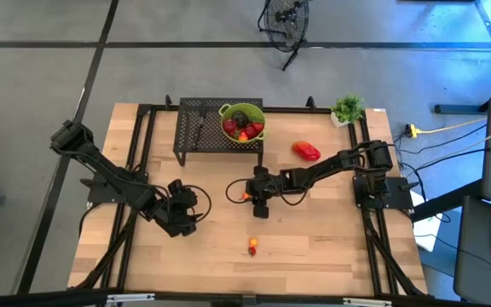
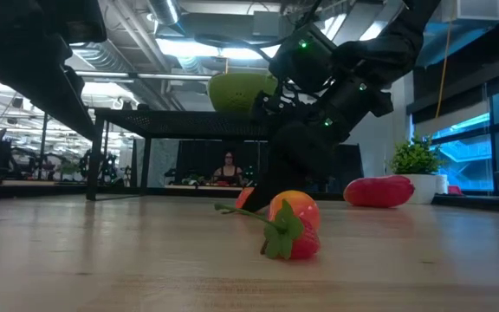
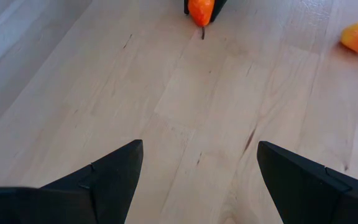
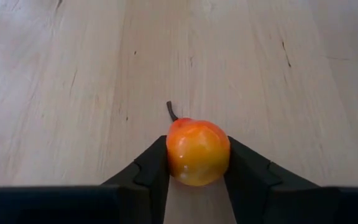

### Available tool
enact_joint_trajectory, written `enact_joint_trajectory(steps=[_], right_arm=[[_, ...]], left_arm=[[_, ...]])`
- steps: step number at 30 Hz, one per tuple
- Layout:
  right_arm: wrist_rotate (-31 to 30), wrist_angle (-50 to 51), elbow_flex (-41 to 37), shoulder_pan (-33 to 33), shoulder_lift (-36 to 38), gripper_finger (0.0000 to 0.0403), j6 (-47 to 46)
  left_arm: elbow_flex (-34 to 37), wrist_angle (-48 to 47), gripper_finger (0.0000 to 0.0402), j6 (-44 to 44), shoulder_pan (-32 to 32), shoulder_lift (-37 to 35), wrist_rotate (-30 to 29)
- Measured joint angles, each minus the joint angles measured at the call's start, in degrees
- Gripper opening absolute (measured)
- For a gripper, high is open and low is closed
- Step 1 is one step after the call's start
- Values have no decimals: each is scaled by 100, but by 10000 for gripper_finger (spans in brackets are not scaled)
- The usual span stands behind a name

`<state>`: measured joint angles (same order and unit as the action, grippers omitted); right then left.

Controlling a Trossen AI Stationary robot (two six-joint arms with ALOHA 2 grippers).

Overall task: Pick & Place Fruit
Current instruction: Put the pear into the green strainer bowl on the shelf

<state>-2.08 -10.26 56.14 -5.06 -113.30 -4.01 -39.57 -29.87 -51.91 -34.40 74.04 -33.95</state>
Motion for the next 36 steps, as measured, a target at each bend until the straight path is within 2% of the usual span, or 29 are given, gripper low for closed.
enact_joint_trajectory(steps=[20, 28, 36], right_arm=[[397, 16, 0, -30, 69, 124, -130], [519, -38, 0, -125, 502, 124, -149], [919, -434, 0, -133, 916, 125, -130]], left_arm=[[-2, 0, 313, -197, 1, -2, 61], [-2, -4, 313, -196, 1, -2, 59], [-2, -4, 313, -196, 0, -2, 59]])
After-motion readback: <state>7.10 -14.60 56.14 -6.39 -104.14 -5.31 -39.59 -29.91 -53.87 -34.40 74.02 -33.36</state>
